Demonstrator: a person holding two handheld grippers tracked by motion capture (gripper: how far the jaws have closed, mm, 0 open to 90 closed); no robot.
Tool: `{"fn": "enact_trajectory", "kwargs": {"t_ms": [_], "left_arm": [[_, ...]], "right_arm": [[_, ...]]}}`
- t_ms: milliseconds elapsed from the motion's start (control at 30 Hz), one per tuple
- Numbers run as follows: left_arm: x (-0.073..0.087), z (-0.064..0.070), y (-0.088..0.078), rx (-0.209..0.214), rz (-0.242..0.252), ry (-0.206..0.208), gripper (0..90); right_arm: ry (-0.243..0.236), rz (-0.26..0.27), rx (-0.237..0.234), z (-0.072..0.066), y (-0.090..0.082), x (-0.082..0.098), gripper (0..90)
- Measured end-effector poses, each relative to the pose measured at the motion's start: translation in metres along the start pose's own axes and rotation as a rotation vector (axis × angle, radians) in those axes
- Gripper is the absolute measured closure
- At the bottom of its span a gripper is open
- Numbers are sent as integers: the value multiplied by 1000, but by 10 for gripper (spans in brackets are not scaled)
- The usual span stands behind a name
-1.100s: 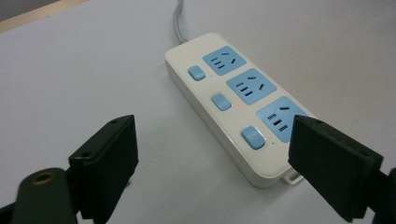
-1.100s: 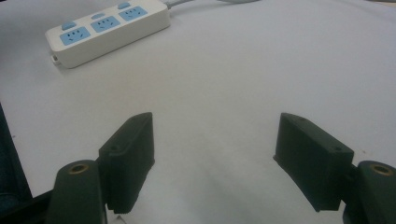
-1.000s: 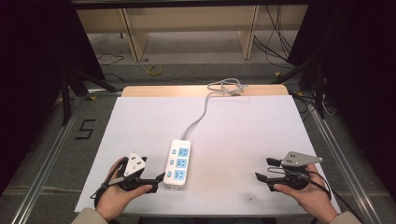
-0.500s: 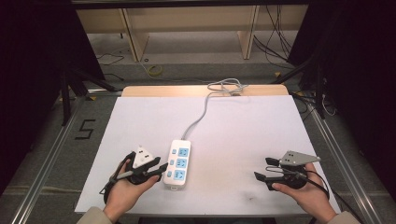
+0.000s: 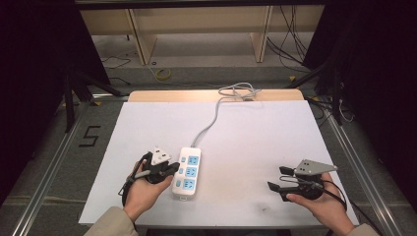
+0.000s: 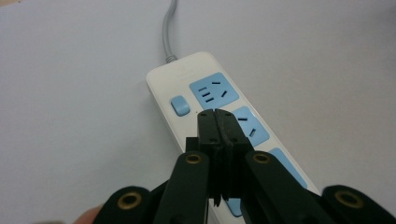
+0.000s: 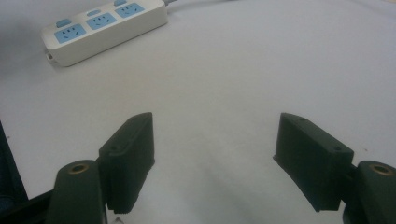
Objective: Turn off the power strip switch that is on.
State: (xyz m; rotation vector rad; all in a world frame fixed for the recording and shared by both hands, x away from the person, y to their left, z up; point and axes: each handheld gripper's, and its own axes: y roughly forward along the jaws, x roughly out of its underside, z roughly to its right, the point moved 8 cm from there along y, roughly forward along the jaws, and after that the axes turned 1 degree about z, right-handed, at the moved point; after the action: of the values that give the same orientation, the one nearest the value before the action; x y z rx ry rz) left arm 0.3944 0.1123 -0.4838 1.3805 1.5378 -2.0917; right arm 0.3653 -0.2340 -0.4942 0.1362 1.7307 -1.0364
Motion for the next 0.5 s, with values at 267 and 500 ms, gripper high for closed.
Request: {"fn": "enact_trajectory", "kwargs": {"t_ms": [267,500], "left_arm": [[0,-7,3,-11,-19,-24,897],[-1,-9,8,-22,-27,-31,897]], "right_arm": [[-3,-1,-3,-2,2,-1,286],[-9,-2,-5,-2,2,-1,286]]}}
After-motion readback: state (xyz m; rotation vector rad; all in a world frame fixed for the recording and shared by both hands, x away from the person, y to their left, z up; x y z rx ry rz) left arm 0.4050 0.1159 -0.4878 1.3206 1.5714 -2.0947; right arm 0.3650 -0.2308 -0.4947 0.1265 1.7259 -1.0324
